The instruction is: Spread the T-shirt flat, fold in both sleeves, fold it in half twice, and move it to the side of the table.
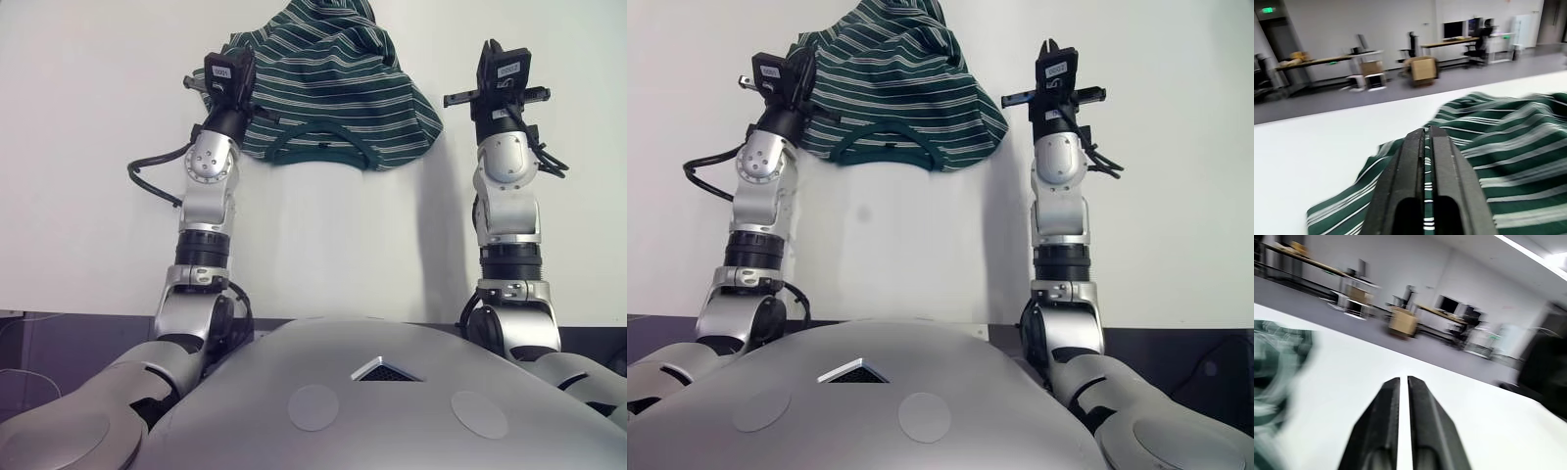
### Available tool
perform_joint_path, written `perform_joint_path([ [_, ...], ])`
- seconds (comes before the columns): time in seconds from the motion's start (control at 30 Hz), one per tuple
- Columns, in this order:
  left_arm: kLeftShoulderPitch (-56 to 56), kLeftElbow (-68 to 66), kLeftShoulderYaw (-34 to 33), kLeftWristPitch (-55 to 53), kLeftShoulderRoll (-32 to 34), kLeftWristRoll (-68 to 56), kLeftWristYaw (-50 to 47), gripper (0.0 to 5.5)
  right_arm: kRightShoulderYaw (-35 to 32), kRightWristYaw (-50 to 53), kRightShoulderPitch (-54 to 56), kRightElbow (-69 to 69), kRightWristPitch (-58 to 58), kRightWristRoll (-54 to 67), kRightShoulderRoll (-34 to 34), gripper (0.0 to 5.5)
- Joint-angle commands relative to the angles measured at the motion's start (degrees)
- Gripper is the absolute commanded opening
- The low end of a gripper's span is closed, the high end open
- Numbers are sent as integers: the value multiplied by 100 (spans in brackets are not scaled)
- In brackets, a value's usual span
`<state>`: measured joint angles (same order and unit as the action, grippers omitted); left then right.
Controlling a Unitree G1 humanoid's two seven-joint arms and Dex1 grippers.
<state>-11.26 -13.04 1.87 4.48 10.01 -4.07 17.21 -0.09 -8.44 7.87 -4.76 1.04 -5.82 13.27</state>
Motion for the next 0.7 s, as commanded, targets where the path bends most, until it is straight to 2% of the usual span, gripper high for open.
perform_joint_path([
  [0.03, 659, 1379, 495, -950, 1386, -374, 1983, 84, 737, -2602, -759, 1133, 592, 993, 1148, 93],
  [0.13, 923, 1952, 718, -1537, 2899, -90, 3333, 140, 1134, -4011, -994, 1517, 1136, 1223, 2117, 155],
  [0.23, 814, 1955, 972, -1589, 3494, 518, 3579, 177, 1480, -4128, -799, 1213, 1165, 742, 2344, 209],
  [0.3, 732, 1869, 1136, -1505, 3557, 805, 3538, 177, 1673, -4030, -725, 1047, 1100, 424, 2350, 231],
  [0.43, 384, 1267, 1466, -1050, 3114, 1374, 2983, 177, 1996, -3464, -350, 382, 972, -140, 1958, 231],
  [0.53, 230, 928, 1743, -805, 2789, 1534, 2863, 177, 2167, -3384, -228, 126, 873, -256, 1846, 174],
  [0.7, 133, 582, 1755, -696, 2612, 1470, 2837, 98, 1986, -3205, -106, -116, 680, -199, 1800, 86],
])
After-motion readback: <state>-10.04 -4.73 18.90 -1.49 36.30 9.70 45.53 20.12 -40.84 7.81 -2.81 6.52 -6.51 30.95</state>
